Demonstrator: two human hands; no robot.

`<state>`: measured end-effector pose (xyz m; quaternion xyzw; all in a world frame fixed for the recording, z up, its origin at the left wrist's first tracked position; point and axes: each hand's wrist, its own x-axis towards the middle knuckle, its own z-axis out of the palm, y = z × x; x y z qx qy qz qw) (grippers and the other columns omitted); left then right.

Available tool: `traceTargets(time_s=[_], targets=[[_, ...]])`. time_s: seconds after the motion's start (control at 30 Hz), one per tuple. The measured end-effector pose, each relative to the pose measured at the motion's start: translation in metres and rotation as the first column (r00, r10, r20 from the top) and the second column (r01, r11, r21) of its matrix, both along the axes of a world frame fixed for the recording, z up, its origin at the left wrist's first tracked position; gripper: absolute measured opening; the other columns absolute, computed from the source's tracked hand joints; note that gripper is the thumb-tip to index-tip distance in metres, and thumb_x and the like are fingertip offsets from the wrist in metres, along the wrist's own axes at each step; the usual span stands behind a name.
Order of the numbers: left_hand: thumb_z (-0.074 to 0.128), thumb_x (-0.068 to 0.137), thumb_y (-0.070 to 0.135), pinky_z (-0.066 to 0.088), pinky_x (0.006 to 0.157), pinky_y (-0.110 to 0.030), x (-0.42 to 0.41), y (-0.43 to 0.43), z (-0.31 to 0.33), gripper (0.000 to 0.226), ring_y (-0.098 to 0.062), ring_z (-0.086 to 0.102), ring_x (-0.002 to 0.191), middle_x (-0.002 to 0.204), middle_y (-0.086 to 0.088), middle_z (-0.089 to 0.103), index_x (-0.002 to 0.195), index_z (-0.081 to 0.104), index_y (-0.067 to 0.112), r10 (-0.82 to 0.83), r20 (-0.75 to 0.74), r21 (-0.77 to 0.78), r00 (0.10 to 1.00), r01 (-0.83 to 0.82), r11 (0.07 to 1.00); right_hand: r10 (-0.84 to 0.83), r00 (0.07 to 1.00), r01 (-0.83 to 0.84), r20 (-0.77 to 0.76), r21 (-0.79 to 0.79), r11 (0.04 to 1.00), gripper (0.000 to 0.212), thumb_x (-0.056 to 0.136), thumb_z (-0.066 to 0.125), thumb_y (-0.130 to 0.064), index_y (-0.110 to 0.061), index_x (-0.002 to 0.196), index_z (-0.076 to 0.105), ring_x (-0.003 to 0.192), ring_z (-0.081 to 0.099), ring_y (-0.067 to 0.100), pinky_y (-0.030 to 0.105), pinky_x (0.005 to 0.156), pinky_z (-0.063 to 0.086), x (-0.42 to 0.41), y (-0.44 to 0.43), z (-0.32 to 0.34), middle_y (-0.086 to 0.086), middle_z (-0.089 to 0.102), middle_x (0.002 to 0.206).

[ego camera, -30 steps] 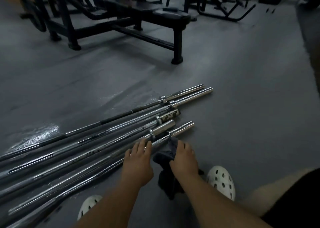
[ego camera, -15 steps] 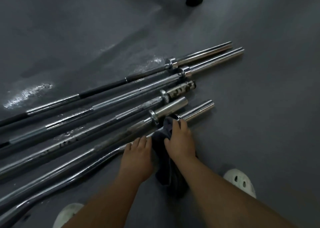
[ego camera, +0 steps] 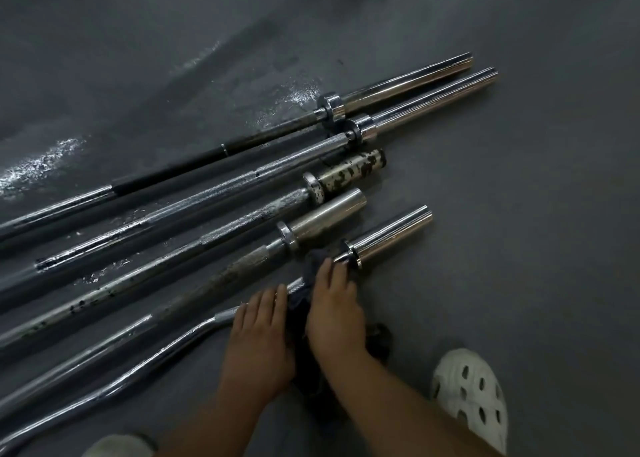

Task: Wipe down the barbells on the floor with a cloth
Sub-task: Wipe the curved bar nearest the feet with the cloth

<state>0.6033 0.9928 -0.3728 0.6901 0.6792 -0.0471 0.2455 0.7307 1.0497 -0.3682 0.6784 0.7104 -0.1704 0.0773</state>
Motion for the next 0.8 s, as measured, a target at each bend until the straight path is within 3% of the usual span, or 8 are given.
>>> traceTargets(time_s=[0.1, 0.23, 0.37, 0.47, 0.53, 0.63, 0.7, 0.8], targets=[[0.049, 0.065, 0.031, 0.033, 0.111, -0.047, 0.004, -0.010, 0.000, 0.086, -0.031, 0.044, 0.131, 0.143, -0.013, 0.051, 0.147, 0.042, 0.006, -0.010, -0.004, -0.017, 1.000, 0.010, 1.000, 0.061, 0.998, -0.061, -0.005, 0.001, 0.998, 0.073, 0.094, 0.050, -0.018, -0.011, 0.156, 0.013, 0.115, 0.049, 0.029, 0.035, 0.080, 0.053, 0.011, -0.011, 0.000, 0.012, 0.028, 0.149], [0.059, 0.053, 0.032, 0.036, 0.110, -0.048, 0.004, -0.011, 0.001, 0.096, -0.034, 0.049, 0.130, 0.144, -0.015, 0.050, 0.144, 0.047, 0.004, -0.024, -0.022, -0.041, 0.999, 0.023, 0.999, -0.156, 0.988, 0.156, 0.009, -0.096, 0.983, 0.076, 0.094, 0.052, -0.025, -0.017, 0.157, 0.009, 0.120, 0.045, 0.026, 0.035, 0.088, 0.049, 0.022, -0.017, 0.008, 0.008, 0.028, 0.144], [0.059, 0.048, 0.034, 0.045, 0.101, -0.051, 0.001, -0.008, 0.003, 0.099, -0.036, 0.054, 0.127, 0.143, -0.018, 0.052, 0.142, 0.050, 0.004, -0.078, -0.032, -0.070, 0.996, 0.076, 0.995, -0.167, 0.963, 0.132, -0.211, -0.172, 0.976, 0.097, 0.086, 0.063, -0.031, -0.035, 0.154, -0.006, 0.119, 0.047, 0.029, 0.040, 0.091, 0.048, 0.012, -0.041, 0.009, 0.008, 0.027, 0.141], [0.059, 0.045, 0.034, 0.047, 0.099, -0.051, -0.001, -0.006, 0.002, 0.100, -0.037, 0.056, 0.126, 0.142, -0.018, 0.053, 0.140, 0.052, 0.003, -0.097, -0.023, -0.091, 0.995, 0.095, 0.991, 0.110, 0.960, -0.093, -0.259, 0.077, 0.993, 0.079, 0.077, 0.064, -0.024, -0.035, 0.146, 0.028, 0.128, 0.045, 0.030, 0.045, 0.097, 0.047, 0.009, -0.038, 0.007, 0.011, 0.035, 0.147], [0.057, 0.051, 0.033, 0.038, 0.108, -0.051, -0.003, -0.003, 0.005, 0.103, -0.036, 0.045, 0.137, 0.152, -0.018, 0.040, 0.148, 0.040, 0.003, -0.091, 0.015, -0.114, 0.996, 0.093, 0.989, 0.303, 0.942, -0.280, -0.143, 0.161, 0.946, 0.066, 0.072, 0.063, -0.021, -0.031, 0.135, 0.045, 0.129, 0.047, 0.031, 0.045, 0.090, 0.048, 0.012, -0.029, 0.001, 0.011, 0.041, 0.148], [0.039, 0.069, 0.038, 0.009, 0.122, -0.041, -0.006, 0.003, 0.013, 0.100, -0.026, 0.005, 0.153, 0.166, -0.009, -0.001, 0.158, 0.000, 0.013, -0.123, 0.012, -0.185, 0.992, 0.123, 0.975, 0.053, 0.999, -0.054, 0.009, 0.141, 0.989, 0.063, 0.074, 0.066, -0.017, -0.023, 0.136, 0.052, 0.114, 0.055, 0.032, 0.044, 0.078, 0.050, 0.029, -0.009, -0.002, 0.009, 0.044, 0.147], [0.036, 0.075, 0.042, 0.006, 0.124, -0.039, -0.010, 0.008, 0.017, 0.097, -0.023, -0.003, 0.153, 0.166, -0.007, -0.009, 0.157, -0.009, 0.015, -0.165, 0.014, -0.227, 0.986, 0.164, 0.960, -0.018, 0.999, 0.015, 0.041, 0.083, 0.996, 0.068, 0.077, 0.068, -0.018, -0.019, 0.142, 0.047, 0.113, 0.052, 0.031, 0.045, 0.078, 0.050, 0.021, -0.007, 0.003, 0.009, 0.039, 0.149], [0.051, 0.088, 0.042, 0.011, 0.124, -0.037, -0.016, 0.017, 0.023, 0.099, -0.022, -0.003, 0.153, 0.165, -0.008, -0.012, 0.156, -0.013, 0.013, -0.277, -0.022, -0.255, 0.961, 0.263, 0.931, 0.238, 0.971, -0.238, 0.010, 0.057, 0.970, 0.076, 0.074, 0.073, -0.023, -0.019, 0.144, 0.041, 0.113, 0.052, 0.031, 0.043, 0.077, 0.051, 0.007, -0.012, 0.006, 0.007, 0.036, 0.149]])
